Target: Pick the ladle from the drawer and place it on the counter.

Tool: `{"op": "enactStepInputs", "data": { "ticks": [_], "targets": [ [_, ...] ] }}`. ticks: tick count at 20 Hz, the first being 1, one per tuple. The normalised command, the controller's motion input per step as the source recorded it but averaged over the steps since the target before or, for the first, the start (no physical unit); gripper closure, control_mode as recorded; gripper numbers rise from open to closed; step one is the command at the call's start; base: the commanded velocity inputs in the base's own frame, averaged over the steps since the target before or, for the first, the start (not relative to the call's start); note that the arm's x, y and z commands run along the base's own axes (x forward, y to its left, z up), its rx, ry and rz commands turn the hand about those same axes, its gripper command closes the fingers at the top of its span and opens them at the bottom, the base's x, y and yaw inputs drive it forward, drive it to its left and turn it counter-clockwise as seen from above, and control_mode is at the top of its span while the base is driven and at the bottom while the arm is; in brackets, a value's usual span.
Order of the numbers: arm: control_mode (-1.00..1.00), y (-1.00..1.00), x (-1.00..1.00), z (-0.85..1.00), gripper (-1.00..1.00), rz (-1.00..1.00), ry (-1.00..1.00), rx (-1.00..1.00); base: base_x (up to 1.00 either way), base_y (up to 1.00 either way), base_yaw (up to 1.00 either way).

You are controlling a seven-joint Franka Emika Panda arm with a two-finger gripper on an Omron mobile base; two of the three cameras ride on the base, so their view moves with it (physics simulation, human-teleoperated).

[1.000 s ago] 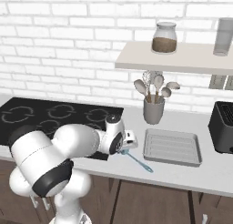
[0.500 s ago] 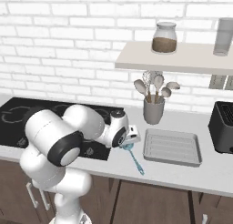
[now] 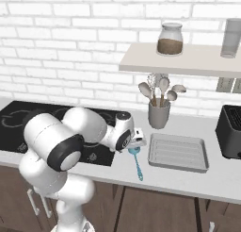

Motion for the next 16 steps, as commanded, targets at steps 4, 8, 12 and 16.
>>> {"op": "enactStepInputs", "data": {
  "ticks": [4, 8, 12, 16],
  "targets": [
    [-1.0, 0.05, -0.42, 0.62, -1.0, -0.05, -0.07, 0.0, 0.0, 0.0, 0.0],
    [-1.0, 0.15, -0.66, 0.98, -1.0, -0.03, -0.17, 0.0, 0.0, 0.0, 0.0],
    [-1.0, 0.15, -0.9, 0.96, -1.0, -0.07, -0.08, -0.01, 0.0, 0.0, 0.0],
    [-1.0, 0.24, -1.0, 0.53, -1.0, -0.16, 0.0, 0.0, 0.0, 0.0, 0.0]
  ]
}}
